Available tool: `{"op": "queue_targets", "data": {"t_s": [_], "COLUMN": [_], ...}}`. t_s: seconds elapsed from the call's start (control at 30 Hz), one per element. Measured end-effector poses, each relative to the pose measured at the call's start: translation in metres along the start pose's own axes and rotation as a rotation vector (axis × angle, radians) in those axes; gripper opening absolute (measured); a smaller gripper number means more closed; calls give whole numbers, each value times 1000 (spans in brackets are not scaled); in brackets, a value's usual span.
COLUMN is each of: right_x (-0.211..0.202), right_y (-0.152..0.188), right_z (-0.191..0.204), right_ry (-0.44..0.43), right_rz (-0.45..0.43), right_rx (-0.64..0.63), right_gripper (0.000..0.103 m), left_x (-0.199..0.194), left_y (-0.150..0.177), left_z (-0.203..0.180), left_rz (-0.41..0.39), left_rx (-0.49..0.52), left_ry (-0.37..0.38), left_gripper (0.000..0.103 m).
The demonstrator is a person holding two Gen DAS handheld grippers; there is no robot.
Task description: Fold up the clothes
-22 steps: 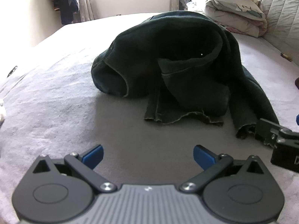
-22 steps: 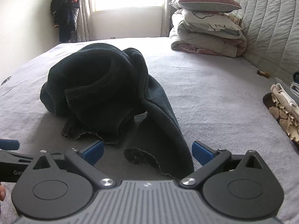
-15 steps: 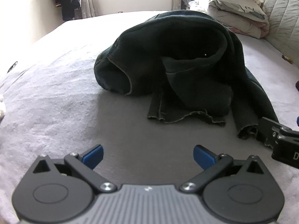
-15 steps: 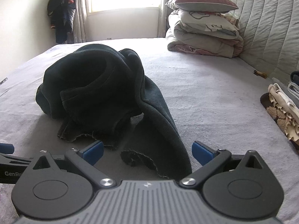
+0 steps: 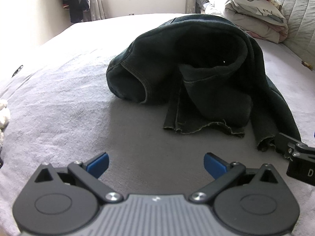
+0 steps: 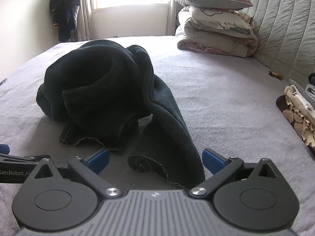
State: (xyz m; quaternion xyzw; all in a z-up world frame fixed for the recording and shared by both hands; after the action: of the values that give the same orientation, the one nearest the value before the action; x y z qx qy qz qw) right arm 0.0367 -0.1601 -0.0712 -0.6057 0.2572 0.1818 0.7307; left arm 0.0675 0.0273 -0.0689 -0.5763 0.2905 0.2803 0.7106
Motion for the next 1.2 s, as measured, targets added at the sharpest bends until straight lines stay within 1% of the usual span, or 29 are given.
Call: {"op": "queue_targets", "data": {"t_s": [0.73,1.2], "right_x": [4,5], "right_y": [2,3], "right_z": [-3,-4], "right_ry": [-3,-2], "right_rz": [27,36], "right_rx": [15,23], "right_gripper": [103,103], "left_x": [4,5], "left_y": [2,0], "left_z": [-4,-3], "left_rz": [8,20], "left_rx": [16,24], "left_ry": [-21,-15], "left_gripper": [103,103]}}
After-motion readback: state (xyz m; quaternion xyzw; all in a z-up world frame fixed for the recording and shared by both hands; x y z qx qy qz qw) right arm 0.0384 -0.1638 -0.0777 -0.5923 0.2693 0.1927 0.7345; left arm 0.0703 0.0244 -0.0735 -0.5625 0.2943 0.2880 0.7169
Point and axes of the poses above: each gripper's, at about its wrist camera, not at the fingertips, and x roughly the way its jaws point, z to its left, y to its underside, the point moved 10 cm from there along x, roughly the way its jaws point, and after that the axes turned 9 degrees about x, right-handed, at the moved point
